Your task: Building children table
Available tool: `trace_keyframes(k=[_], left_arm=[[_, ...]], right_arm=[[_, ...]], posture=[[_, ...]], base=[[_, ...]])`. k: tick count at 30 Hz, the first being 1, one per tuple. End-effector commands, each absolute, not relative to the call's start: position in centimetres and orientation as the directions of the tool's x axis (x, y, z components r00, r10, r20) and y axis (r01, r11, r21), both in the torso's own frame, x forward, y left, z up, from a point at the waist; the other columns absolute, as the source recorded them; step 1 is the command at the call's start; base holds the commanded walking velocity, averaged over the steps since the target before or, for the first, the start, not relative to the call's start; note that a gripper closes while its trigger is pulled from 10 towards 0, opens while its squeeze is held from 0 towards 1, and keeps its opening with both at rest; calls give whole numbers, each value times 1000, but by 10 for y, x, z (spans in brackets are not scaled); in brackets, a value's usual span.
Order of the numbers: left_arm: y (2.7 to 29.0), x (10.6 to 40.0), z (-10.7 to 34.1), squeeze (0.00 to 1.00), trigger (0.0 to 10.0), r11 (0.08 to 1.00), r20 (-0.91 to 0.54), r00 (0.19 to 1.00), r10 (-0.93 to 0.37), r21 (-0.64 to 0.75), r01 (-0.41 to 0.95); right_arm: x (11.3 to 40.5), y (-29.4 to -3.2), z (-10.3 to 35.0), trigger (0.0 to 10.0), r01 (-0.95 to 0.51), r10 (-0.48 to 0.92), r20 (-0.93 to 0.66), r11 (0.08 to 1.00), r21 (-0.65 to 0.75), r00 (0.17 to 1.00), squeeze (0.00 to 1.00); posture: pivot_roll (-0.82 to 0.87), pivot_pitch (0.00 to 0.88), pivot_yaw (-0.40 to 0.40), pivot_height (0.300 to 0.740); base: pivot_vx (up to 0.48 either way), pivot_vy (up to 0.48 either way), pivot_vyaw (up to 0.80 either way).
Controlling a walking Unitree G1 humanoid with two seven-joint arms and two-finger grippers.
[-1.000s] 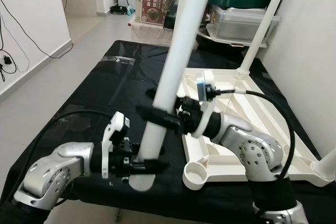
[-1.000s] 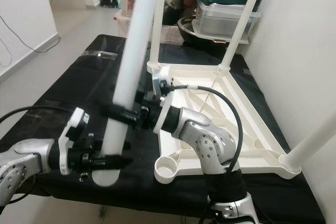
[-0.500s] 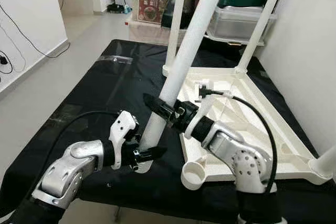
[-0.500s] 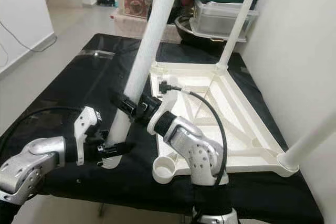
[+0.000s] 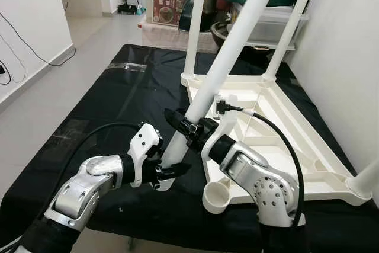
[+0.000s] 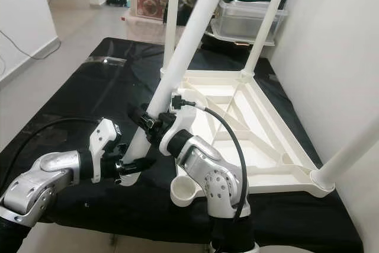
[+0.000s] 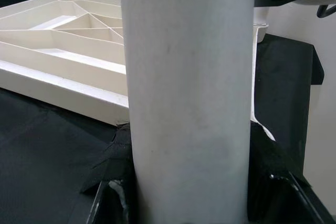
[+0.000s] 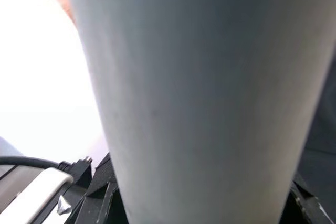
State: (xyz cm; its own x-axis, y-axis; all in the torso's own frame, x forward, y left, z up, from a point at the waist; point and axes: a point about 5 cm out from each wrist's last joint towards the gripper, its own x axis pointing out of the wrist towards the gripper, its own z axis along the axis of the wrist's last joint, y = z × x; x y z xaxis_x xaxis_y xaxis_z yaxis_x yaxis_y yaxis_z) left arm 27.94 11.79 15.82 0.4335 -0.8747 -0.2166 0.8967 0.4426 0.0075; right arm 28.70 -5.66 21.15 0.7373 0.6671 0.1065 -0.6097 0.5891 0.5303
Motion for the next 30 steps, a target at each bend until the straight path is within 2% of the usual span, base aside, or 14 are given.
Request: trace_keyframes(k=[1, 9, 10, 13, 17, 23, 25, 26, 27, 28, 30], left_arm=[[108, 278, 158, 0, 10000, 412, -197, 410, -890, 34, 911], [107, 279, 158, 0, 10000, 411, -193, 413, -890, 51, 910], [109, 285, 164, 1000, 10000, 447, -150, 451, -880, 63, 892], [112, 290, 171, 1000, 10000, 481, -100, 484, -869, 57, 875], [117, 289, 183, 1000, 10000, 489, -33, 490, -871, 31, 872], [125, 264, 196, 1000, 10000, 372, 4, 372, -928, -29, 928], [128, 261, 195, 1000, 10000, 358, -9, 358, -934, -36, 933], [133, 258, 192, 0, 10000, 360, -29, 359, -933, -37, 932], [138, 257, 189, 0, 10000, 379, -52, 377, -925, -32, 925], [138, 257, 189, 0, 10000, 379, -52, 377, -925, -32, 925], [145, 257, 186, 0, 10000, 419, -61, 417, -907, -23, 908]], right_arm=[[286, -59, 214, 0, -585, 633, 128, 593, 554, 763, 0], [284, -58, 216, 0, -594, 632, 148, 587, 550, 761, 0], [283, -59, 217, 0, -603, 633, 157, 589, 539, 758, 0], [284, -61, 217, 0, -606, 631, 160, 595, 528, 759, 0], [288, -70, 217, 0, -607, 625, 156, 619, 498, 765, 0], [305, -108, 222, 0, -586, 586, 135, 707, 396, 799, 0], [309, -118, 224, 0, -580, 577, 134, 724, 373, 806, 0], [314, -131, 227, 0, -575, 567, 133, 745, 339, 813, 0], [321, -147, 233, 0, -562, 549, 133, 772, 296, 825, 0], [321, -147, 233, 0, -562, 549, 133, 772, 296, 825, 0], [329, -173, 246, 0, -542, 523, 142, 811, 222, 841, 0]], posture=[[72, 0, -88, 740], [72, 0, -85, 740], [74, 0, -85, 740], [78, 0, -86, 740], [81, 0, -87, 740], [85, 0, -91, 740], [90, 0, -95, 740], [90, 0, -96, 740], [90, 0, -98, 740], [90, 0, -98, 740], [92, 0, -101, 740]], base=[[0, 0, 0], [0, 0, 0], [0, 0, 0], [0, 0, 0], [0, 0, 0], [0, 0, 0], [0, 0, 0], [0, 0, 0], [0, 0, 0], [0, 0, 0], [0, 0, 0]])
